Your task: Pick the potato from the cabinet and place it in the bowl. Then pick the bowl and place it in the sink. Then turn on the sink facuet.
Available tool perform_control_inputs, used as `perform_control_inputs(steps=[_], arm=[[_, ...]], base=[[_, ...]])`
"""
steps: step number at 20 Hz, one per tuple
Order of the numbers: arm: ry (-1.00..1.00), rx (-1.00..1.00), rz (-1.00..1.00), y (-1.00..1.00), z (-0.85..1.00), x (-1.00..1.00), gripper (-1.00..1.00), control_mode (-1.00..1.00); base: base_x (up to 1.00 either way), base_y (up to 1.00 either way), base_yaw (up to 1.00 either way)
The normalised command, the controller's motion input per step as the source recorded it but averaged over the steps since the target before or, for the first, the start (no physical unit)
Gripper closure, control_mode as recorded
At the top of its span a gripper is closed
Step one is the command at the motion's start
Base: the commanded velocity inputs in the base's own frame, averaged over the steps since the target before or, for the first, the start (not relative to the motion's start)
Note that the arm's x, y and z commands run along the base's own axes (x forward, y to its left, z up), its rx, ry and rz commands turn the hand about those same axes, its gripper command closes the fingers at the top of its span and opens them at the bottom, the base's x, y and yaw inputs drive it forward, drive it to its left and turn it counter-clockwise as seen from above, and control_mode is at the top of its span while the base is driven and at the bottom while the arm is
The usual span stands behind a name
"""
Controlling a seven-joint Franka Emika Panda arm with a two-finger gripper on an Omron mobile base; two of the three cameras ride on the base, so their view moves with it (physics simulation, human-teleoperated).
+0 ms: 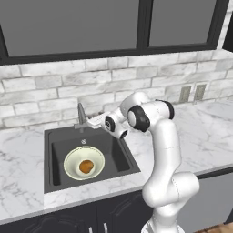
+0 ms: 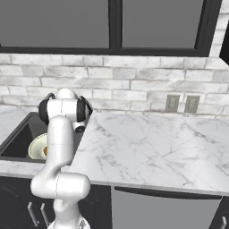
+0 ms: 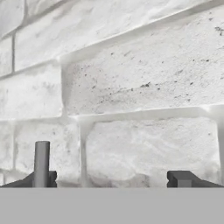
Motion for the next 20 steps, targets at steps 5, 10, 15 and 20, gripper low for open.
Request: perform_control_inputs(steps=[5, 10, 15, 20], arm=[[0.04, -0.01, -0.05, 0.27, -0.31, 0.55, -1.00, -1.00], [0.05, -0.01, -0.04, 0.18, -0.23, 0.39, -1.00, -1.00], [0.10, 0.00, -0.02, -0.04, -0.11, 0.01, 1.00, -1.00], [0.08, 0.01, 0.00, -0.42, -0.26, -0.04, 1.00, -1.00]], base=[[0.00, 0.00, 0.00], [0.00, 0.00, 0.00], [0.00, 0.00, 0.00], [0.00, 0.00, 0.00]])
